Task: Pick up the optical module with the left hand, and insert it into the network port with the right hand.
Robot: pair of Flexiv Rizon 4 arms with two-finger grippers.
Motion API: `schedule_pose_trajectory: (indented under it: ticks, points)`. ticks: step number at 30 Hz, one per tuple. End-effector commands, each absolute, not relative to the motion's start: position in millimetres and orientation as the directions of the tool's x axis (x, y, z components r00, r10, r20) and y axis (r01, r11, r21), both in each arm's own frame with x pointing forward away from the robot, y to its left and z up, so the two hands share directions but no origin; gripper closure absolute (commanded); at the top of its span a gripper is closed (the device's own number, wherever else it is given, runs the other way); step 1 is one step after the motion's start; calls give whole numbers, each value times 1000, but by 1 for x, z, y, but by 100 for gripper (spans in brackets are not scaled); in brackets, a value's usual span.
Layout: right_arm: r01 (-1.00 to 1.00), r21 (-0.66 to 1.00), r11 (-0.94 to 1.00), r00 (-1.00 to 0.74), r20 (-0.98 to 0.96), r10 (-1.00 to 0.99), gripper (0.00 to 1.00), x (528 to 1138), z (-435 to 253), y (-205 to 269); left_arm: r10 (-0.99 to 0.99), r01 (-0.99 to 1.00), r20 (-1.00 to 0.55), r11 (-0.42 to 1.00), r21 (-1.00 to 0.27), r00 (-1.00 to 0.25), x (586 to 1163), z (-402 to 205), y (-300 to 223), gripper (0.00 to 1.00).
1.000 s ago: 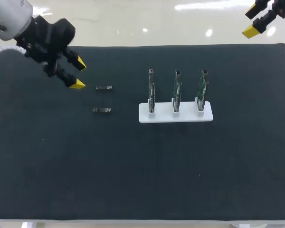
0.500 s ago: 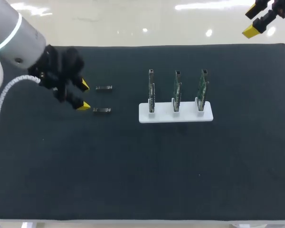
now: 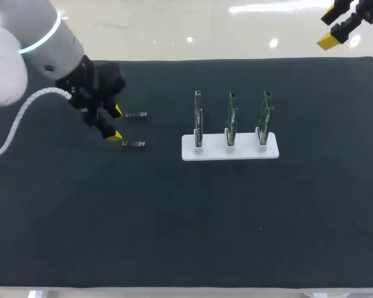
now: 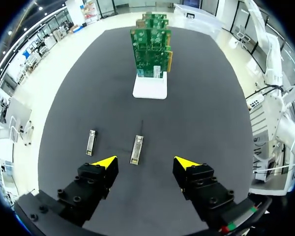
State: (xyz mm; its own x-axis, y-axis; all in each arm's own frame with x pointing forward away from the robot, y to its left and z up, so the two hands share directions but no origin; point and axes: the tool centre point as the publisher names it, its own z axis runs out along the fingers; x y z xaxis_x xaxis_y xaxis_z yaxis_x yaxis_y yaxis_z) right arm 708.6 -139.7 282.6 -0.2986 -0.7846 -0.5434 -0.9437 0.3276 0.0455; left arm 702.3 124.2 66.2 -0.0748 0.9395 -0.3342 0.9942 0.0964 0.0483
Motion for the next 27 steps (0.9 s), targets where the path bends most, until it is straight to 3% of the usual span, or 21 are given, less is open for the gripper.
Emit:
schedule_pose_trajectory:
  ticks: [1,19,27]
  points:
    - [-944,44,328,-298,-545,-784,0,708,282,-140,968,996,-238,88,33,-78,712,64,120,0]
    - [-944,44,328,-298,-545,-784,0,708,282,-140,997,998,-55,-50,32,52,703,70,120,0]
    - [-944,44,328,-298,-545,-784,0,708,282,-140,997,998,-54,-59,28,60,702,59,128,0]
